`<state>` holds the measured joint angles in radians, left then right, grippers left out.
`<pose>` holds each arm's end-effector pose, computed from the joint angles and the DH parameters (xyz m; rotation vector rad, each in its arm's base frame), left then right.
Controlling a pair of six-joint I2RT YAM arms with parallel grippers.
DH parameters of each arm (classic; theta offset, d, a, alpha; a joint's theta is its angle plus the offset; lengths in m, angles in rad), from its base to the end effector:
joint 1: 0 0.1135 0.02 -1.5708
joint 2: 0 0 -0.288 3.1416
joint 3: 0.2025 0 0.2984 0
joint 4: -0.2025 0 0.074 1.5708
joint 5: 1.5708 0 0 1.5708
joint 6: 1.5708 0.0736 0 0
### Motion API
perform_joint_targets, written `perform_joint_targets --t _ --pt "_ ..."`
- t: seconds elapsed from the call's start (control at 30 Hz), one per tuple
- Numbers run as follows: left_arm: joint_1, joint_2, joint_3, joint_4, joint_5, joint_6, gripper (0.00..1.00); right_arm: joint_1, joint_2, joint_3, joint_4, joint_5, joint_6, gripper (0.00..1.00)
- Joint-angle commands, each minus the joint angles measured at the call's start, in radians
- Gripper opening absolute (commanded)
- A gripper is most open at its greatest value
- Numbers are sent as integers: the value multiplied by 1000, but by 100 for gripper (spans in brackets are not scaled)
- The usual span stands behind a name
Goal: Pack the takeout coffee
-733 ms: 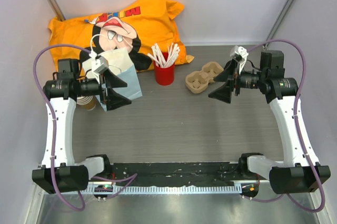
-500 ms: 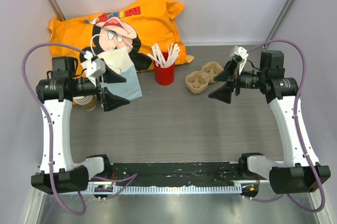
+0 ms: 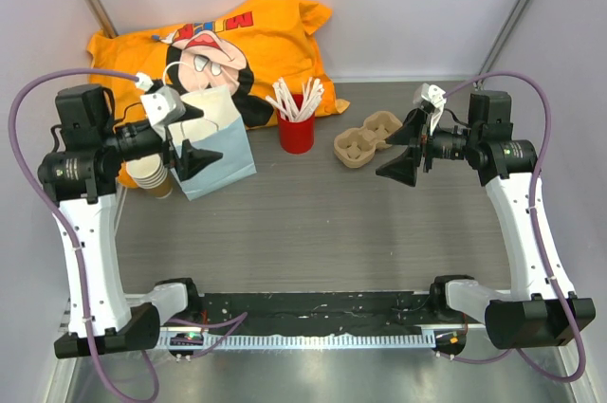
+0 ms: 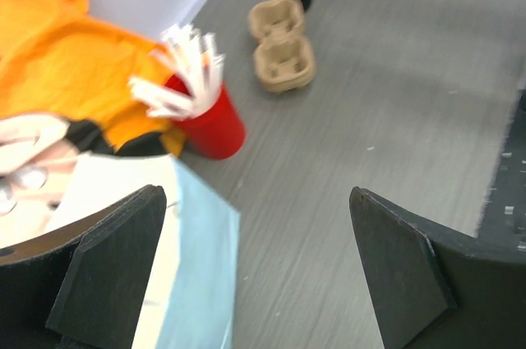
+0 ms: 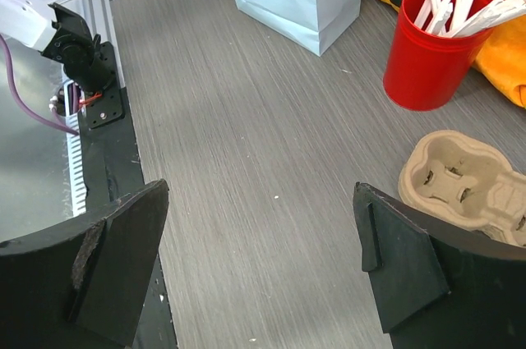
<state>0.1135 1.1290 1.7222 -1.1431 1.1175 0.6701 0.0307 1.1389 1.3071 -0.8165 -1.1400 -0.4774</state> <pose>0.2025 -0.0435 0.5315 1.0663 1.5093 -0.6349 0.2589 0.0749 0.4199 -1.0329 1.6385 0.9504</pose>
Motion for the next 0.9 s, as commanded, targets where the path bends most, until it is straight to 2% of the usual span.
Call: perform_joint_targets --t 0.0,0.17,0.4,0.67,0.73,0.87 --pt "6 21 -32 143 -221 -35 100 -5 -18 9 7 6 -21 100" --pt "6 35 -62 181 -309 12 96 -6 -13 7 4 5 -27 100" --pt "6 58 -88 206 -374 72 75 -5 -10 9 -4 3 -36 100" --pt "6 80 -147 223 -398 111 65 -5 -7 12 -15 -1 -47 100" --pt "6 80 -160 232 -398 111 58 -5 -2 12 -19 -1 -49 99" --pt "6 84 -171 237 -386 108 37 -3 -1 11 -23 -1 -56 100"
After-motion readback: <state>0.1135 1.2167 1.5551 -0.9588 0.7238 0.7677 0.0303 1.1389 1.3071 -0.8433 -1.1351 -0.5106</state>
